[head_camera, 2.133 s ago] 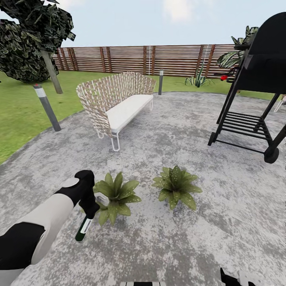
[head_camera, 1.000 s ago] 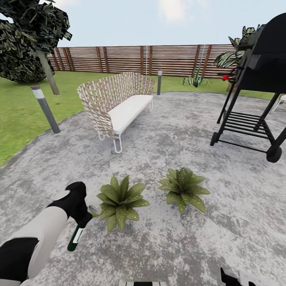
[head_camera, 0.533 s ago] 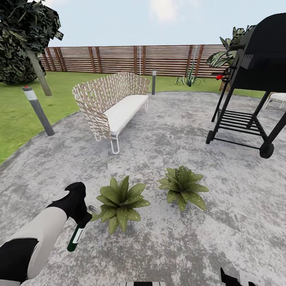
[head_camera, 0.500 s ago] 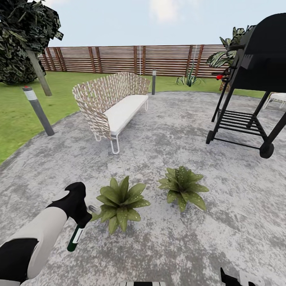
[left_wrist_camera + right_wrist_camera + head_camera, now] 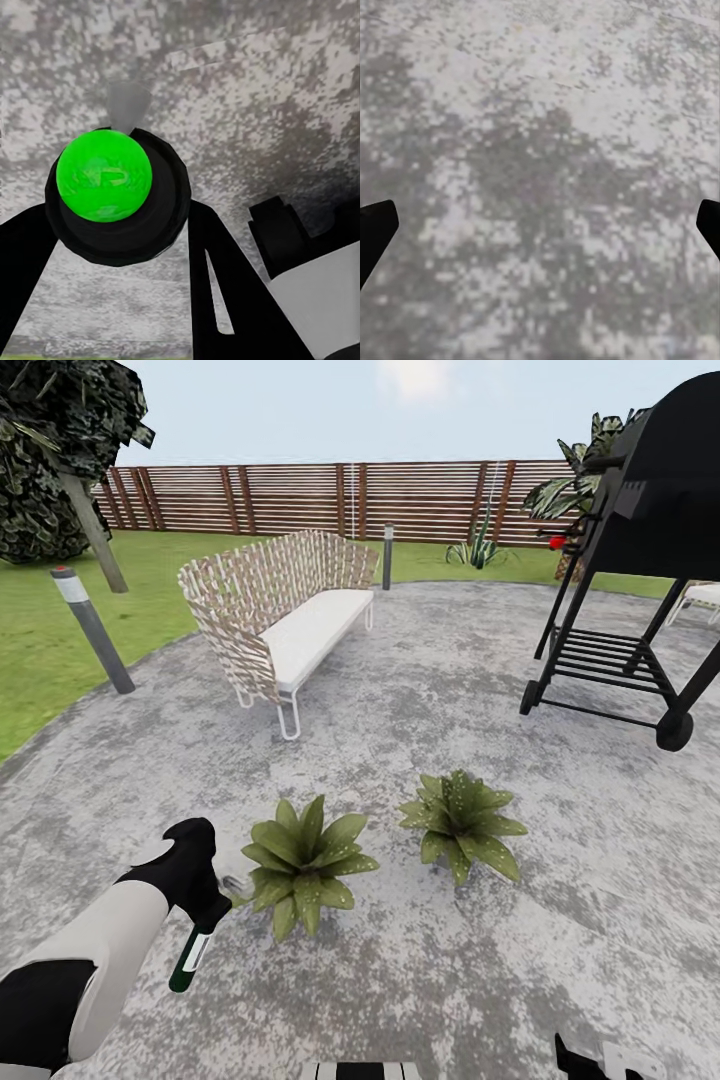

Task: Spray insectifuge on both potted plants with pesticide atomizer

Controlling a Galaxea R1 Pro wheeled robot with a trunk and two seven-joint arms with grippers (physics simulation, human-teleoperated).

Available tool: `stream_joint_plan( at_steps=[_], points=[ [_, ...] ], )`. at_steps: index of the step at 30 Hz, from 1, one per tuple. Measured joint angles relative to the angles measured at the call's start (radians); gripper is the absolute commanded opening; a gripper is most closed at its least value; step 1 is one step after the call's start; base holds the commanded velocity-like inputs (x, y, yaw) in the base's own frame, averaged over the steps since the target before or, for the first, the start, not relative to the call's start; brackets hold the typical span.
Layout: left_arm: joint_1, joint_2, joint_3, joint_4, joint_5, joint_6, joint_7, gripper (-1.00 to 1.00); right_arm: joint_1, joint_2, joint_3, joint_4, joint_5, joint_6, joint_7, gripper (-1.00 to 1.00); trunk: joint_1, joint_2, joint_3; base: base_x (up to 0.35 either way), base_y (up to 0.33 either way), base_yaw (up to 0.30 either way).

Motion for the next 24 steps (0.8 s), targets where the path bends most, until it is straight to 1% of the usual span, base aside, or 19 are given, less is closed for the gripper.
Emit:
stream_joint_plan(
  at_steps=[3, 6, 11, 16, 20, 24],
  points=[
    [0.0, 0.004, 0.0, -0.061, 0.001, 0.0, -0.001, -1.0, 0.0, -0.001, 0.0, 0.0, 0.001, 0.0, 0.0, 1.0, 0.0, 0.0, 0.0, 0.0, 0.0, 0.0],
    [0.0, 0.006, 0.0, -0.091, 0.002, 0.0, -0.003, -1.0, 0.0, -0.001, 0.0, 0.001, 0.001, 0.0, 0.0, 1.0, 0.0, 0.0, 0.0, 0.0, 0.0, 0.0],
    [0.003, 0.002, -0.002, -0.082, 0.003, -0.001, -0.007, -1.0, 0.0, -0.003, 0.0, 0.0, 0.001, 0.0, 0.0, 1.0, 0.0, 0.0, 0.0, 0.0, 0.034, 0.0],
    [0.053, 0.0, -0.004, -0.083, 0.001, -0.003, -0.01, -1.0, 0.0, -0.003, 0.0, 0.0, 0.001, 0.0, 0.0, 1.0, 0.0, 0.0, 0.0, 0.0, 0.056, -0.006],
    [0.058, -0.002, -0.005, -0.082, 0.001, -0.003, -0.011, -1.0, 0.0, -0.002, 0.0, -0.001, 0.001, 0.001, 0.001, 1.0, 0.0, 0.0, 0.0, 0.0, 0.271, -0.234],
    [0.059, -0.002, -0.006, -0.082, 0.001, -0.003, -0.011, -1.0, 0.0, -0.002, 0.0, 0.0, 0.001, 0.0, 0.001, 1.0, 0.0, 0.0, 0.0, 0.0, 0.063, -0.285]
  ],
)
